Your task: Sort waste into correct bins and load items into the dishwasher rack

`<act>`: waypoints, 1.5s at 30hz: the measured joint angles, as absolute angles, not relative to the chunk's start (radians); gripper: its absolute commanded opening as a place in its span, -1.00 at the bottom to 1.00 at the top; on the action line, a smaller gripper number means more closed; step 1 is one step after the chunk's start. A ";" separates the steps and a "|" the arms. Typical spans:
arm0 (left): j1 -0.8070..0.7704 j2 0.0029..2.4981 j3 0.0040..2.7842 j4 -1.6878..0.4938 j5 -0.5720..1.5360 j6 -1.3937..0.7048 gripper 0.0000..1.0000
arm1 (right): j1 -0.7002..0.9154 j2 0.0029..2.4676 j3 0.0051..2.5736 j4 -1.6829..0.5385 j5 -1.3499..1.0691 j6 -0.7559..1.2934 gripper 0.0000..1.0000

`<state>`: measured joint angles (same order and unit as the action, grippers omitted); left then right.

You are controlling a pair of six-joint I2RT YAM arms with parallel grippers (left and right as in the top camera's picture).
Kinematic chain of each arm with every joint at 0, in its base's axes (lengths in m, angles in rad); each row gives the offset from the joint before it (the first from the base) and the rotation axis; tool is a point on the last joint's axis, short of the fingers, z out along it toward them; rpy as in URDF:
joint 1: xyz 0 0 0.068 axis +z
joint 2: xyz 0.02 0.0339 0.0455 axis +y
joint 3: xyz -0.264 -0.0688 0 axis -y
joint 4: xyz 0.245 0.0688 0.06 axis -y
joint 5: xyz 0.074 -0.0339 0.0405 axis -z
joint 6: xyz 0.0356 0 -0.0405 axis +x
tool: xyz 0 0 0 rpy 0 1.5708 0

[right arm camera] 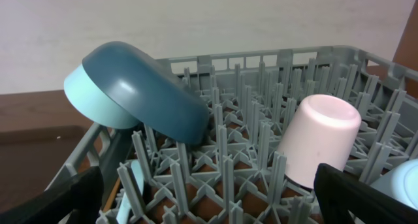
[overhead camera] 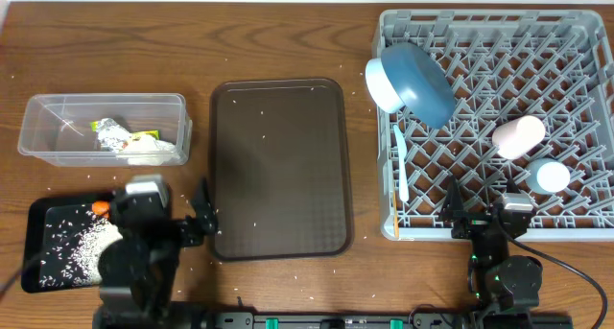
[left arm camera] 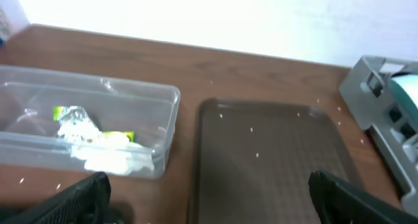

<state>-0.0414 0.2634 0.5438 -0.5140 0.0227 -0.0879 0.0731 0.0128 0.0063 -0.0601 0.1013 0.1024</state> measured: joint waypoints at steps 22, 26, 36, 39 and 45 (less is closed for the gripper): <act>-0.048 0.010 0.071 -0.149 0.031 -0.074 0.96 | 0.073 0.013 0.006 -0.060 0.101 0.102 0.98; -0.048 0.010 0.071 -0.149 0.031 -0.073 0.96 | 0.073 0.013 0.006 -0.060 0.101 0.102 0.99; -0.048 0.010 0.071 -0.149 0.031 -0.073 0.96 | 0.073 0.013 0.006 -0.060 0.101 0.102 0.99; -0.048 0.010 0.071 -0.149 0.031 -0.073 0.96 | 0.073 0.013 0.006 -0.060 0.101 0.102 0.98; -0.048 0.010 0.071 -0.149 0.031 -0.073 0.96 | 0.073 0.013 0.006 -0.060 0.101 0.102 0.98</act>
